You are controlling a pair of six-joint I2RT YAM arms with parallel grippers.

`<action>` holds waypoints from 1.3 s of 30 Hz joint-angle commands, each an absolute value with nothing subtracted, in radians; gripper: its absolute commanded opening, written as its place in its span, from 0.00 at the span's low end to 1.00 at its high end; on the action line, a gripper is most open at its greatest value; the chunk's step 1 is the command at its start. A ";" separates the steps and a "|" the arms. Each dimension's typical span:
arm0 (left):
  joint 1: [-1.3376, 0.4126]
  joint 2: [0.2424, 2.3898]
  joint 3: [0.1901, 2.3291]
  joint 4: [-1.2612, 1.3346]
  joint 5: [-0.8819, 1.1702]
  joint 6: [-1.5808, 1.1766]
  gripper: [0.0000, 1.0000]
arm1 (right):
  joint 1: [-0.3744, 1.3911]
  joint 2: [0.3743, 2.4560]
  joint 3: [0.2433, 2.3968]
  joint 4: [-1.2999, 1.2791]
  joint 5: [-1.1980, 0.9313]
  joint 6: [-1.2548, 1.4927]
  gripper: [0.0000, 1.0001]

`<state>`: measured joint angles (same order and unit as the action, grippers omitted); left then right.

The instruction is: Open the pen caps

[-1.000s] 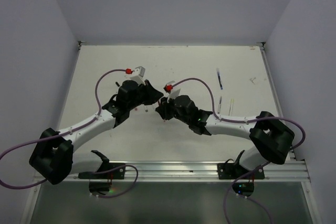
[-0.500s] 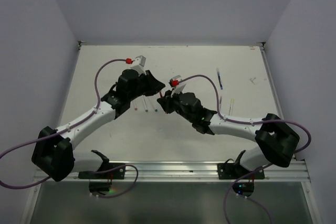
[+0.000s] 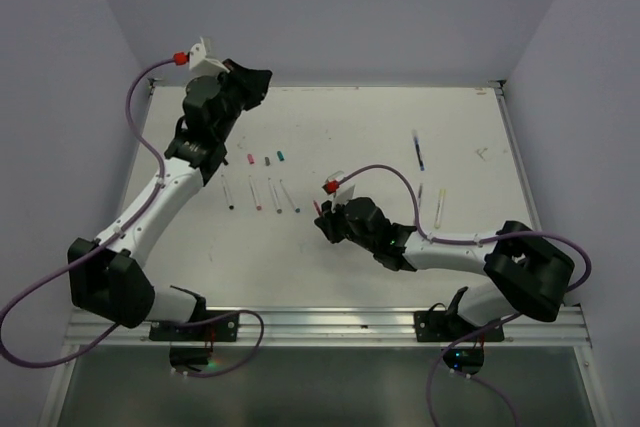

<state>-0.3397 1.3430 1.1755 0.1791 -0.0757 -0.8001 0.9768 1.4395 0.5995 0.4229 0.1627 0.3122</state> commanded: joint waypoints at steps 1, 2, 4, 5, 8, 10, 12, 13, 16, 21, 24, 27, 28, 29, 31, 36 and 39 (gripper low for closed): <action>-0.331 1.474 1.277 0.092 -0.040 -0.743 0.03 | 0.979 1.433 0.603 0.459 0.201 0.314 0.00; -0.331 1.505 1.287 0.063 -0.014 -0.738 0.03 | 0.979 1.434 0.601 0.459 0.206 0.319 0.00; -0.337 1.593 1.314 0.026 0.046 -0.726 0.04 | 0.979 1.443 0.603 0.453 0.230 0.334 0.00; -0.342 1.623 1.325 0.011 0.043 -0.719 0.04 | 0.979 1.447 0.607 0.446 0.235 0.334 0.00; -0.370 1.725 1.370 -0.056 0.020 -0.680 0.05 | 0.977 1.456 0.609 0.442 0.242 0.339 0.00; -0.383 1.793 1.397 -0.072 0.005 -0.663 0.07 | 0.979 1.457 0.609 0.442 0.247 0.341 0.00; -0.393 1.836 1.414 -0.086 0.005 -0.652 0.08 | 0.979 1.465 0.615 0.434 0.256 0.339 0.00; -0.396 1.879 1.426 -0.089 0.005 -0.649 0.08 | 0.979 1.470 0.617 0.431 0.259 0.339 0.00; -0.399 1.957 1.450 -0.089 0.005 -0.644 0.09 | 0.977 1.483 0.623 0.428 0.259 0.339 0.00; -0.400 2.066 1.482 -0.080 -0.057 -0.637 0.11 | 0.977 1.497 0.629 0.426 0.261 0.342 0.00; -0.400 2.117 1.506 -0.084 -0.071 -0.632 0.11 | 0.977 1.503 0.634 0.423 0.262 0.342 0.00; -0.399 2.146 1.514 -0.080 -0.077 -0.627 0.12 | 0.977 1.511 0.637 0.423 0.264 0.341 0.00; -0.399 2.151 1.513 -0.072 -0.078 -0.627 0.12 | 0.979 1.514 0.638 0.423 0.264 0.341 0.00; -0.399 2.155 1.511 -0.072 -0.083 -0.627 0.13 | 0.979 1.516 0.640 0.422 0.265 0.339 0.00; -0.399 2.161 1.503 -0.069 -0.092 -0.627 0.15 | 0.977 1.520 0.643 0.420 0.265 0.339 0.00; -0.396 2.163 1.473 -0.060 -0.117 -0.627 0.21 | 0.977 1.537 0.655 0.416 0.265 0.342 0.00; -0.394 2.160 1.463 -0.055 -0.121 -0.624 0.24 | 0.976 1.542 0.670 0.411 0.265 0.347 0.00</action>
<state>-0.3996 2.1609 1.4704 -0.0860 -0.0845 -0.6487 0.9768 1.5372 0.6231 0.4049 0.2375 0.3336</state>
